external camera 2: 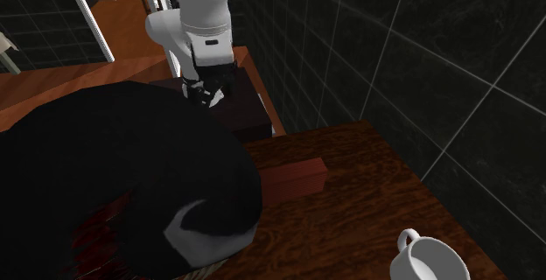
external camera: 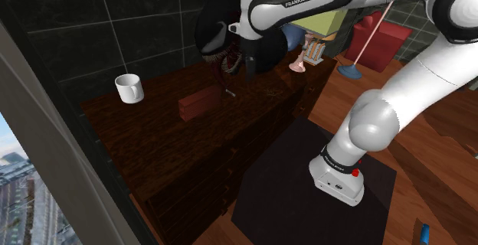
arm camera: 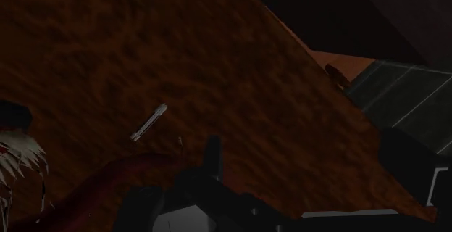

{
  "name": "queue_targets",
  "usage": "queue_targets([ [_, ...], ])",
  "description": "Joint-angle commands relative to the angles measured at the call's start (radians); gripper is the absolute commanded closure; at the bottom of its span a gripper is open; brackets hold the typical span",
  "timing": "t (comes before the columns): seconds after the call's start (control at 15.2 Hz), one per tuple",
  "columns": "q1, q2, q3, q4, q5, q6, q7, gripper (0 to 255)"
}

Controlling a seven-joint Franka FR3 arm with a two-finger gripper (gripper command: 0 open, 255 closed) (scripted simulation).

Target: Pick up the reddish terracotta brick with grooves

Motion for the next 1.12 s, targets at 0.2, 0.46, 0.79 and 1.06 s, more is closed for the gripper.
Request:
queue_targets([
  [0.2, 0.029, 0.171, 0.009, 0.097, 0.003, 0.1, -0.137, 0],
  [0.46, 0.048, 0.305, 0.028, 0.188, 0.005, 0.163, -0.238, 0],
  [0.79, 0.07, 0.464, 0.062, 0.314, -0.001, 0.22, -0.352, 0],
  [1.06, 0.084, 0.558, 0.086, 0.398, -0.011, 0.245, -0.417, 0],
])
